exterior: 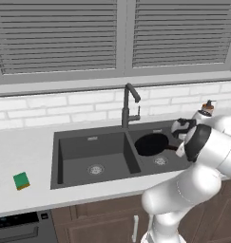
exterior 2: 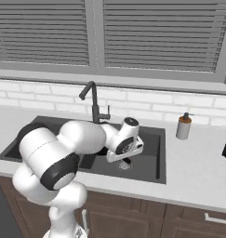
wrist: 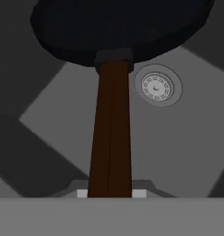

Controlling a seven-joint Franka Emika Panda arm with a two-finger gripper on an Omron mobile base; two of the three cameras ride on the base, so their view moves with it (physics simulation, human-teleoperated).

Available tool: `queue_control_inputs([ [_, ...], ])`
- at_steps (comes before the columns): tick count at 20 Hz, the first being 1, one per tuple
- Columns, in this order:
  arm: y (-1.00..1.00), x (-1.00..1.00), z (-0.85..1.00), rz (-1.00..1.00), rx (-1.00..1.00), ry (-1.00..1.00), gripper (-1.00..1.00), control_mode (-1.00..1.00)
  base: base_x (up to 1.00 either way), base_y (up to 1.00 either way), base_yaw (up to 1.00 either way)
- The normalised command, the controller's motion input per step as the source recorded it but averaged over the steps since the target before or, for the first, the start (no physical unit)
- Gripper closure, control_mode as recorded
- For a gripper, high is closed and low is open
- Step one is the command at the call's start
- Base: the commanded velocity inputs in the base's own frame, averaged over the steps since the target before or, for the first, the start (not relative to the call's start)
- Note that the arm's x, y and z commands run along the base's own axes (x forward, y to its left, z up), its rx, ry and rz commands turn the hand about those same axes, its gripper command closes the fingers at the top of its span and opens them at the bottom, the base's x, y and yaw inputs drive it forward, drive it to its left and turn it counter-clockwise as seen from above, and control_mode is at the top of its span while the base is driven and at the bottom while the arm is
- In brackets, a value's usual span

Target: Pick the pan and sponge and place them into the sink. Then turn on the water.

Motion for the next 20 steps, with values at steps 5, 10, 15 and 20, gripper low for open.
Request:
queue_control_inputs([
  [5, 0.00, 0.02, -0.28, 0.11, 0.00, 0.00, 1.00, -1.00, 0.00, 0.00, 0.00],
  [10, -0.01, 0.21, -0.24, 0.03, 0.00, 0.00, 1.00, -1.00, 0.00, 0.00, 0.00],
  [15, -0.06, 0.19, -0.26, 0.05, 0.00, 0.07, 1.00, -1.00, 0.00, 0.00, 0.00],
  [20, -0.17, 0.16, -0.25, 0.01, 0.00, 0.06, 1.00, -1.00, 0.00, 0.00, 0.00],
])
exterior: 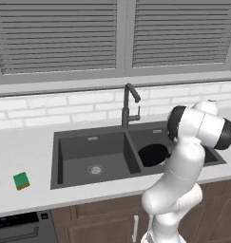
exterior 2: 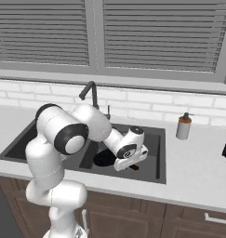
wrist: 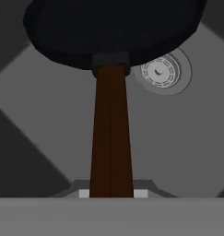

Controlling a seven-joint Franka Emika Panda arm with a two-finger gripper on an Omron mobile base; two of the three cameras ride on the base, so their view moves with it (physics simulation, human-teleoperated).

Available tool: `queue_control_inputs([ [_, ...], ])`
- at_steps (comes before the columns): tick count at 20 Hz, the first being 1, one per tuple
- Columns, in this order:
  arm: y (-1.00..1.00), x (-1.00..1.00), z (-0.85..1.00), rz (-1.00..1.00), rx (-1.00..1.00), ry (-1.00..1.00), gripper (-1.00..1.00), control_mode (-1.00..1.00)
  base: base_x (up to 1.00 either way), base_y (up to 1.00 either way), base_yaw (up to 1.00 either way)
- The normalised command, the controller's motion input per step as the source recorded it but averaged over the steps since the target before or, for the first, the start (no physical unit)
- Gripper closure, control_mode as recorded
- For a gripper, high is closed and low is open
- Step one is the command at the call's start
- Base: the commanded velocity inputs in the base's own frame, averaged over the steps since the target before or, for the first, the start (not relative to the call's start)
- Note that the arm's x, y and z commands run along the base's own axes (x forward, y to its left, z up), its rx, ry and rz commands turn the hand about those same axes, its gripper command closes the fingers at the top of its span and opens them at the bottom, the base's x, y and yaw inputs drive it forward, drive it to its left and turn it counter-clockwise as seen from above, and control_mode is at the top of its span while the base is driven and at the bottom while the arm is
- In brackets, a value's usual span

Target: Pick the pan and sponge and place them into the sink. Then turn on the water.

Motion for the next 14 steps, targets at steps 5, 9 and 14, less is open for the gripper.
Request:
queue_control_inputs([
  [5, -0.06, 0.38, -0.23, 0.00, 0.00, 0.02, 1.00, -1.00, 0.00, 0.00, 0.00],
  [9, 0.05, 0.61, -0.23, 0.00, 0.00, 0.06, 1.00, -1.00, 0.00, 0.00, 0.00],
  [14, 0.06, 0.60, -0.30, 0.00, 0.00, 0.10, 1.00, -1.00, 0.00, 0.00, 0.00],
])
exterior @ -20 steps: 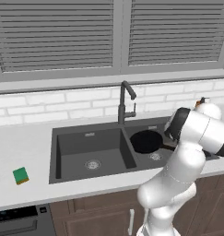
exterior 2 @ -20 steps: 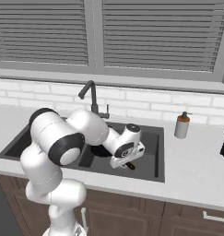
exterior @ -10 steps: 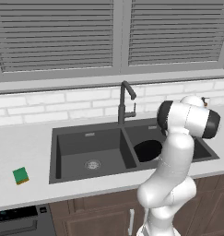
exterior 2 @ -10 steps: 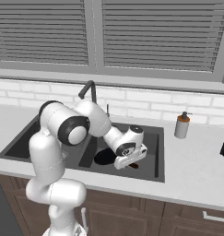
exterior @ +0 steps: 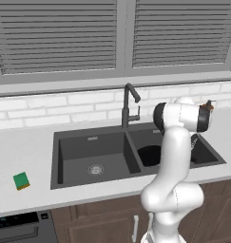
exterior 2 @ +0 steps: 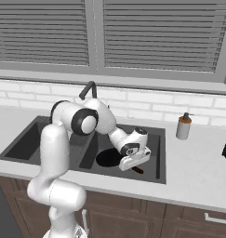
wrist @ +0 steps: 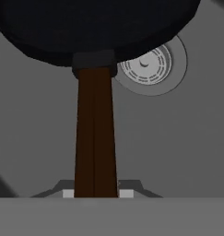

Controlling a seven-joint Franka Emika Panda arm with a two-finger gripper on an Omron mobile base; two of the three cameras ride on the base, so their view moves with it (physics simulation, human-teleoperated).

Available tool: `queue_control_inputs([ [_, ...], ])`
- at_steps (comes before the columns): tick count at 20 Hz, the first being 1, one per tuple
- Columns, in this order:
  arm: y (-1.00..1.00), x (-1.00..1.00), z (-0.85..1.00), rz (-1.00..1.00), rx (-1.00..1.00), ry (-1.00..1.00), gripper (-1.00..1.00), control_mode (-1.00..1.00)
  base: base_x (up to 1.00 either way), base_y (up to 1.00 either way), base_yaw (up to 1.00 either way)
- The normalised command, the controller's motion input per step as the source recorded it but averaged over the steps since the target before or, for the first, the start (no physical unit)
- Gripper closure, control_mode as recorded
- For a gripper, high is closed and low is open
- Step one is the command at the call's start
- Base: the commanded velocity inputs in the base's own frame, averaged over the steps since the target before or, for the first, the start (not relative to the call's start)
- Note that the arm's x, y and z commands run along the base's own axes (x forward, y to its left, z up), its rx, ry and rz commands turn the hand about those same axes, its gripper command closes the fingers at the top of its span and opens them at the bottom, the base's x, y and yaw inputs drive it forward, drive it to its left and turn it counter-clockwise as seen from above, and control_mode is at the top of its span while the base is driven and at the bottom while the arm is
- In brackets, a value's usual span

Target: Pick the pan and sponge and place them into the sink. Then turn on the water.

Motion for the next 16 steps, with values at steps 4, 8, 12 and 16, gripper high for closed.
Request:
queue_control_inputs([
  [4, 0.18, 0.48, -0.38, 0.00, 0.00, 0.13, 1.00, -1.00, 0.00, 0.00, 0.00],
  [8, 0.46, 0.29, -0.50, 0.00, -0.02, 0.14, 1.00, -1.00, 0.00, 0.00, 0.00],
  [12, 0.51, 0.04, -0.28, -0.02, -0.04, 0.01, 1.00, -1.00, 0.00, 0.00, 0.00],
  [16, 0.43, 0.00, 0.00, -0.06, 0.00, -0.12, -1.00, -1.00, 0.00, 0.00, 0.00],
])
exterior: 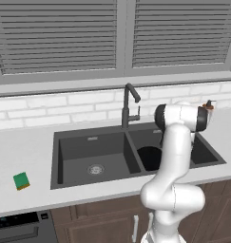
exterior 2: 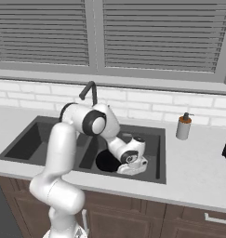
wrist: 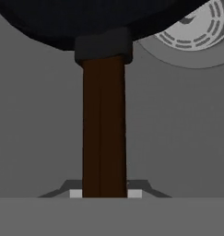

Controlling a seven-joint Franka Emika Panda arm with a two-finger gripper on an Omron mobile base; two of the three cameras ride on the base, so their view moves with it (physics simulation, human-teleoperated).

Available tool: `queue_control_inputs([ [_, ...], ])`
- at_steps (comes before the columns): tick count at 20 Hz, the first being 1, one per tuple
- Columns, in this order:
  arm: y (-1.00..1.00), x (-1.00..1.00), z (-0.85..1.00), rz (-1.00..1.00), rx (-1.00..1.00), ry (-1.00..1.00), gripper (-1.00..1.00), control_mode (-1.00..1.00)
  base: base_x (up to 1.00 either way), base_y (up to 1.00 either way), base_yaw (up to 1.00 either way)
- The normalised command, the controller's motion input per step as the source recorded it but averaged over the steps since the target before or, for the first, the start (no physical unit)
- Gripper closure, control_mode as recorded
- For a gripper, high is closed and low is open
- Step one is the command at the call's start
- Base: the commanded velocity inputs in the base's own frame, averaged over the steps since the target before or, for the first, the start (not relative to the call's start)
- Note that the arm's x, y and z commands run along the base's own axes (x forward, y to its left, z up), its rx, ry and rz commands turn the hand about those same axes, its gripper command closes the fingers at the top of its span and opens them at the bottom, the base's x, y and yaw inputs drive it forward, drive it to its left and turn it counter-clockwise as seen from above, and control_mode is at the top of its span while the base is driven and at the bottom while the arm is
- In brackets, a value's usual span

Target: Pick the pan and sponge and place them into the sink. Then turn on the water.

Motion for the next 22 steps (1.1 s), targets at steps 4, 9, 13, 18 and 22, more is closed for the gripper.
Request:
queue_control_inputs([
  [4, 0.24, 0.00, 0.15, -0.08, 0.00, -0.17, -1.00, -1.00, 0.00, 0.00, 0.00],
  [9, 0.09, 0.00, 0.33, -0.09, 0.00, -0.19, -1.00, -1.00, 0.00, 0.00, 0.00],
  [13, 0.00, 0.00, 0.61, -0.09, 0.04, -0.26, -1.00, -1.00, 0.00, 0.00, 0.00],
  [18, 0.00, 0.00, 0.89, -0.05, 0.06, -0.18, -1.00, -1.00, 0.00, 0.00, 0.00],
  [22, -0.06, 0.00, 1.00, 0.00, 0.09, -0.06, -1.00, -1.00, 0.00, 0.00, 0.00],
])
